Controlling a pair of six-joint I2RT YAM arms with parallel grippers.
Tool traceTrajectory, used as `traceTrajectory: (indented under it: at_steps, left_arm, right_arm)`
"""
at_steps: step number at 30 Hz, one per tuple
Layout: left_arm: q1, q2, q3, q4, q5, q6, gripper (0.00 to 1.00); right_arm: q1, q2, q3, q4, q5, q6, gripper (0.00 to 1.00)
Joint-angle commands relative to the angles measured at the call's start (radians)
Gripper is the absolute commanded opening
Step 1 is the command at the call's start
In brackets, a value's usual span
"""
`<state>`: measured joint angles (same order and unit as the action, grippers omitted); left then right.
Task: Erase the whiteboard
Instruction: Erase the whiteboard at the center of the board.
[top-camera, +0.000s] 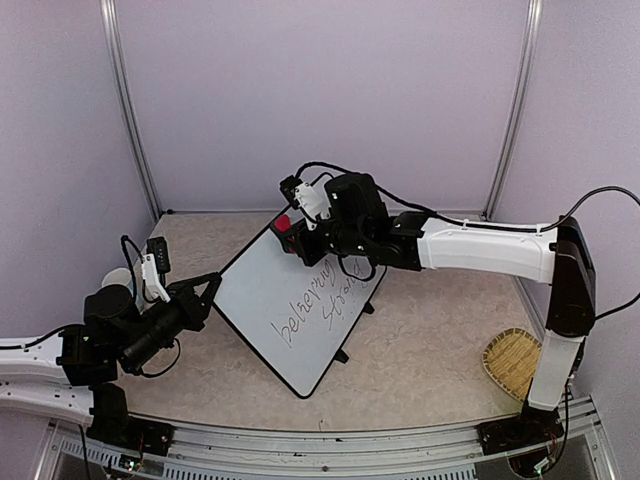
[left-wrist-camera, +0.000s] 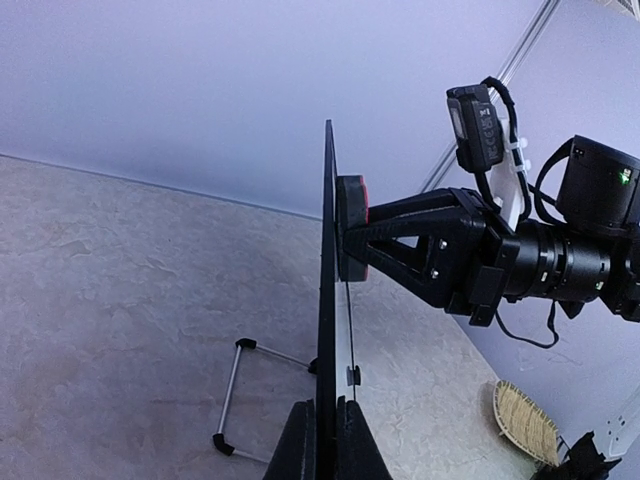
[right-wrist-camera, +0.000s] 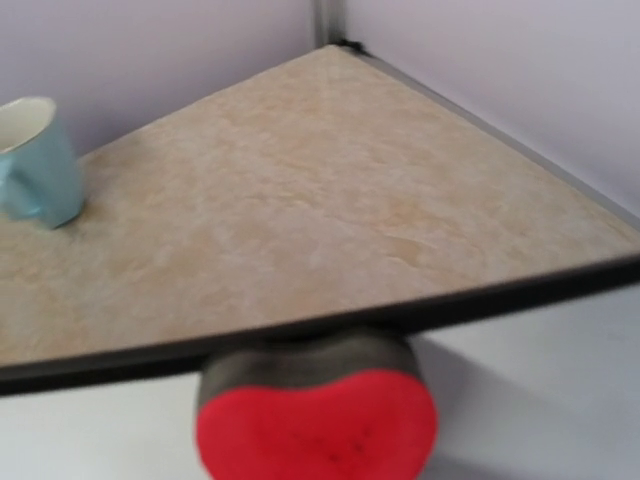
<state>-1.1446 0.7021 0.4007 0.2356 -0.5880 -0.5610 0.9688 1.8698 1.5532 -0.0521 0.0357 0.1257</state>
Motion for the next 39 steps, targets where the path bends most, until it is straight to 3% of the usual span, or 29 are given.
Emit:
traceTrajectory:
  at_steps: [1,20,39]
  left_arm:
    - [-0.033,0.018,-0.017,-0.087,0.175,0.046,0.00]
    - [-0.033,0.024,-0.005,-0.093,0.180,0.046,0.00]
    - [-0.033,-0.032,0.082,-0.260,0.197,0.080,0.00]
  right_arm:
    - [0.066,0.023,-0.005,-0.029,-0.087,-0.063,0.16]
    - [0.142,0.098,0.124,-0.243,0.212,-0.175,0.16]
    - [0.029,0.118,0.204,-0.329,0.205,-0.197,0.16]
